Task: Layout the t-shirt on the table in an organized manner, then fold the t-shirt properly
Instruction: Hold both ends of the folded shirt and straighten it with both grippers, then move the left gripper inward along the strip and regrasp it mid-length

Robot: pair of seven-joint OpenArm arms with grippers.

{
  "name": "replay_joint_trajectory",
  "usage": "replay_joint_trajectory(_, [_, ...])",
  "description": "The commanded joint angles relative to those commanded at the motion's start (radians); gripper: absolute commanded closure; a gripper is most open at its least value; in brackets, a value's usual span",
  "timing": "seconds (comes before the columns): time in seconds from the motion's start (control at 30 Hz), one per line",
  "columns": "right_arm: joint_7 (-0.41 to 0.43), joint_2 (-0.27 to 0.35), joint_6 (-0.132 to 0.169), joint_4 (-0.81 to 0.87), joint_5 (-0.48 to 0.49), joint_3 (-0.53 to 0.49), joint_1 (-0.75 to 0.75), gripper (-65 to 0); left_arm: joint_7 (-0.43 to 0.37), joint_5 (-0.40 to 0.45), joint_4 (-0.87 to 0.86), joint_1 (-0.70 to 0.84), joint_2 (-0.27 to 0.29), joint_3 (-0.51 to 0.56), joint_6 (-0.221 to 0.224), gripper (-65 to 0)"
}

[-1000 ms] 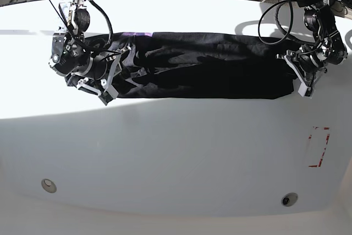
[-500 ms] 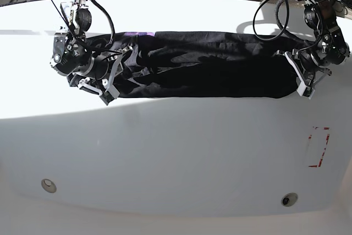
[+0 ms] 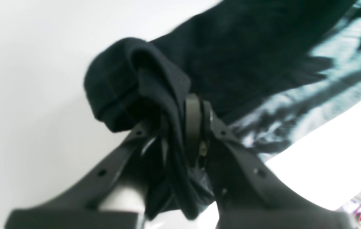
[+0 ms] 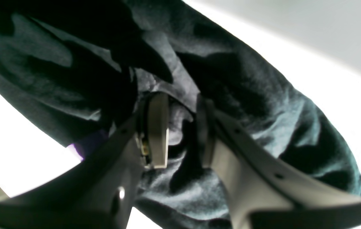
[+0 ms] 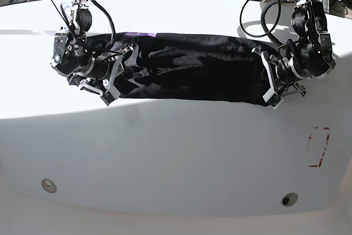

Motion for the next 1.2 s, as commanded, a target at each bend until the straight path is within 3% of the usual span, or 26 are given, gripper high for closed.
replay_joint_trajectory(0.17, [0.000,0.000,0.000,0.000,0.000,0.000,0.000,-15.2,0.000,-0.048,-0.002,-0.034,0.005,0.089,0.000,-0.1])
replay_joint_trajectory(0.43, [0.000,0.000,0.000,0.000,0.000,0.000,0.000,-15.2,0.002,-0.074,-0.006,-0.051,0.117,0.127,0.000,-0.3])
replay_joint_trajectory(0.63, [0.000,0.000,0.000,0.000,0.000,0.000,0.000,-15.2,0.002,-0.069,-0.006,-0.051,0.160,0.226,0.000,-0.3])
replay_joint_trajectory(1.03, [0.000,0.000,0.000,0.000,0.005,-0.002,-0.003,-15.2,0.002,-0.068,-0.009,-0.051,0.213,0.238,0.000,-0.7])
replay_joint_trajectory(1.13, [0.000,0.000,0.000,0.000,0.008,-0.002,-0.003,-15.2,0.002,-0.069,-0.023,-0.051,0.213,0.238,0.000,-6.1])
replay_joint_trajectory(1.2, [0.000,0.000,0.000,0.000,0.008,-0.002,-0.003,-15.2,0.002,-0.072,-0.040,-0.051,0.213,0.238,0.000,-15.6])
